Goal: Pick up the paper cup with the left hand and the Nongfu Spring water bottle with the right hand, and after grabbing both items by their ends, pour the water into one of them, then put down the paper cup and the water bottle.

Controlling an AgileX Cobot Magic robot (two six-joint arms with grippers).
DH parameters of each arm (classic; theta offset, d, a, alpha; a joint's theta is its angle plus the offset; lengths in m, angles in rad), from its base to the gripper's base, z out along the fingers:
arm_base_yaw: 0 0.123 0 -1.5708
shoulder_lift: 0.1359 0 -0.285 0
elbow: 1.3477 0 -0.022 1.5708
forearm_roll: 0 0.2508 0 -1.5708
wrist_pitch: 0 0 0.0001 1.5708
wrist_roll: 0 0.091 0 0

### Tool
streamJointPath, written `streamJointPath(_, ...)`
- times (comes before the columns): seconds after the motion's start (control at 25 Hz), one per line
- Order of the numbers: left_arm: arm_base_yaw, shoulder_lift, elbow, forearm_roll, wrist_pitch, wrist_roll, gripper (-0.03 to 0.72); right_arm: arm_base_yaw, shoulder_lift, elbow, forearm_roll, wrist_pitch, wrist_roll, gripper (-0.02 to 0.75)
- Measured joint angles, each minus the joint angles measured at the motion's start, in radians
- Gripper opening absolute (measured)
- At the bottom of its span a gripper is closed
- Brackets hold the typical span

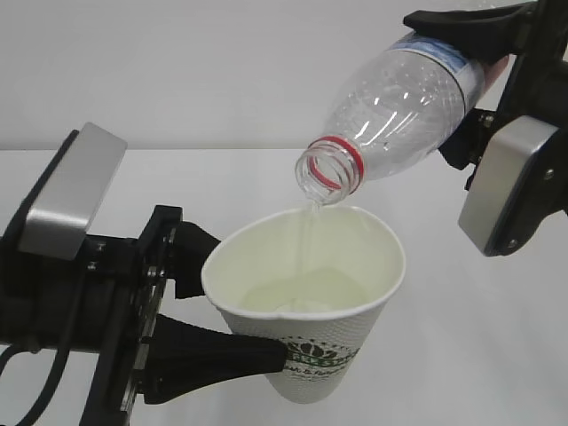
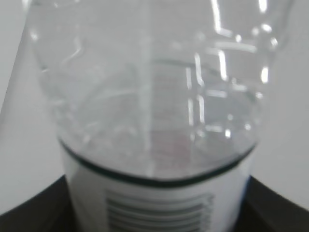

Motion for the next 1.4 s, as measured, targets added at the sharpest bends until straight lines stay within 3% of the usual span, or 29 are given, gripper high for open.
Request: streamJointPath(1.4, 0.0, 0.0, 0.0, 0.0, 0.006, 0.002, 0.405, 0.0, 0.0, 0.0, 0.001, -0.007, -0.024, 0.482)
